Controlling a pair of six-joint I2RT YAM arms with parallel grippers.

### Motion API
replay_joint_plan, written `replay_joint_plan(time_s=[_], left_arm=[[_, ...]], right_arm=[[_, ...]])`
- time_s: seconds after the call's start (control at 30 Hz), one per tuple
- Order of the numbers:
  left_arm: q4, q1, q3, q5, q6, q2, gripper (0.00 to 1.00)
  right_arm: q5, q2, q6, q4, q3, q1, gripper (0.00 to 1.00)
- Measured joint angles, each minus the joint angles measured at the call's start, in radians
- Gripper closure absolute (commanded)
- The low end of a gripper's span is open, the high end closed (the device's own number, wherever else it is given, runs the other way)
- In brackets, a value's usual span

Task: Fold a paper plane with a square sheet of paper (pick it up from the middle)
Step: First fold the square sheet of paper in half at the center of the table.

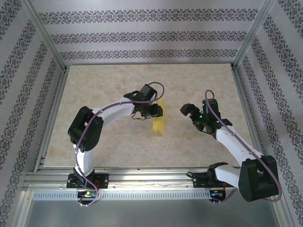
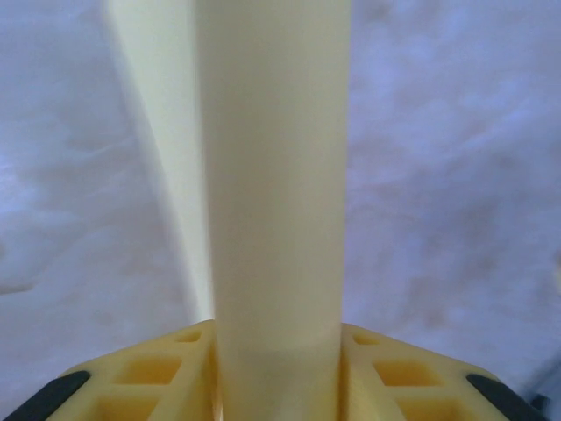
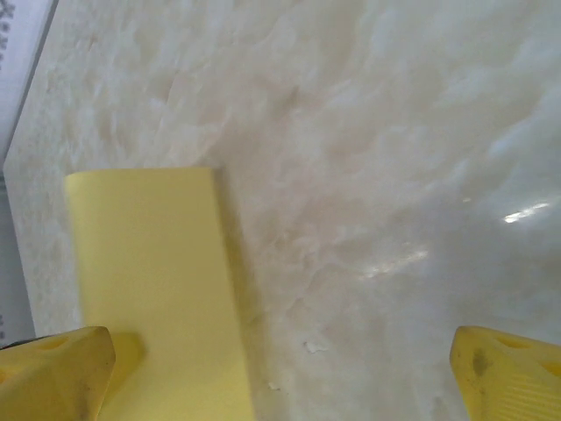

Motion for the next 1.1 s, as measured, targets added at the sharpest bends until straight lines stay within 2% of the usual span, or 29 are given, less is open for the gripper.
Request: replay_joint_plan(time_s=[0.17, 0.43, 0.6, 0.67, 0.93, 1.1], left_arm=[[0.252, 0.051, -0.109, 0.16, -0.102, -0.022, 0.6], [0.372, 0.069, -0.213, 0.211, -0.18, 0.003, 0.6], [0.356, 0.069, -0.215, 0.183, -0.176, 0.024, 0.6], [0.338, 0.069, -0.215, 0.164, -0.171, 0.025, 0.59], [0.253, 0.069, -0.219, 0.089, -0.124, 0.025, 0.52], [0.17, 0.069, -0.216, 0.031, -0.075, 0.025, 0.47]], right_arm=[[-0.037, -0.047, -0.026, 0.014, -0.023, -0.043, 0.02], [-0.2, -0.003, -0.066, 0.112, -0.023, -0.04, 0.06], [-0.251, 0.054, -0.071, 0.148, -0.022, 0.002, 0.1], [-0.263, 0.08, -0.073, 0.158, -0.022, 0.025, 0.15], [-0.278, 0.15, -0.085, 0.188, -0.003, 0.065, 0.26], [-0.278, 0.153, -0.085, 0.201, -0.002, 0.065, 0.25]])
